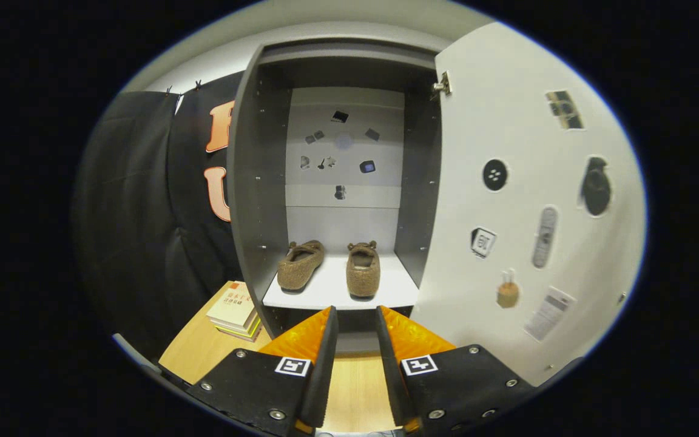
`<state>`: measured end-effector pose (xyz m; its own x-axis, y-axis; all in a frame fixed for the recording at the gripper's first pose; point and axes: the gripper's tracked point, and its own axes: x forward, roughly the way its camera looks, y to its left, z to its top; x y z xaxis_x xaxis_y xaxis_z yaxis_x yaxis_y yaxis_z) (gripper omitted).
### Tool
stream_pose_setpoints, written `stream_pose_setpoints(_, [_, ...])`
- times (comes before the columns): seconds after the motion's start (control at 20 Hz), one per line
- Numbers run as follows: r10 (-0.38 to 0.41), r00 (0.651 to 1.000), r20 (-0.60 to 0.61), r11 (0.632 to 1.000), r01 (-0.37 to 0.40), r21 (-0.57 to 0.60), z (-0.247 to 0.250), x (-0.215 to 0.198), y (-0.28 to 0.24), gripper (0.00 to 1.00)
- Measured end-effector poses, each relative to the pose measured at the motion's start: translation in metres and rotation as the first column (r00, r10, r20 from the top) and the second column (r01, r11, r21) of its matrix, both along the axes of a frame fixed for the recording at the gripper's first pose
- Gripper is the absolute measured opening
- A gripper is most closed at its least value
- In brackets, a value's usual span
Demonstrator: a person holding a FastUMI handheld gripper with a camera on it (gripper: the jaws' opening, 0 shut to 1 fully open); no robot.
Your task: Open the shoe cabinet door, grab the shoes and put them into the shoe cabinet, then close the shoe cabinet door.
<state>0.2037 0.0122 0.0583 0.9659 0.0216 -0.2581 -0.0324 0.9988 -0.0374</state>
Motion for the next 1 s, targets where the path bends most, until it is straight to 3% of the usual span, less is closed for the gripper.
stream_pose_setpoints(0.15, [-0.039,0.999,0.017,0.999,0.039,0.018,0.006,-0.057,-0.019,0.42])
stream_pose_setpoints(0.5, [-0.207,0.978,0.038,0.978,0.207,0.001,0.006,-0.157,-0.104,0.45])
stream_pose_setpoints(0.7, [-0.266,0.963,0.039,0.964,0.265,0.02,-0.004,-0.181,-0.137,0.45])
stream_pose_setpoints(1.0, [-0.236,0.971,0.04,0.971,0.233,0.053,-0.009,-0.174,-0.192,0.46])
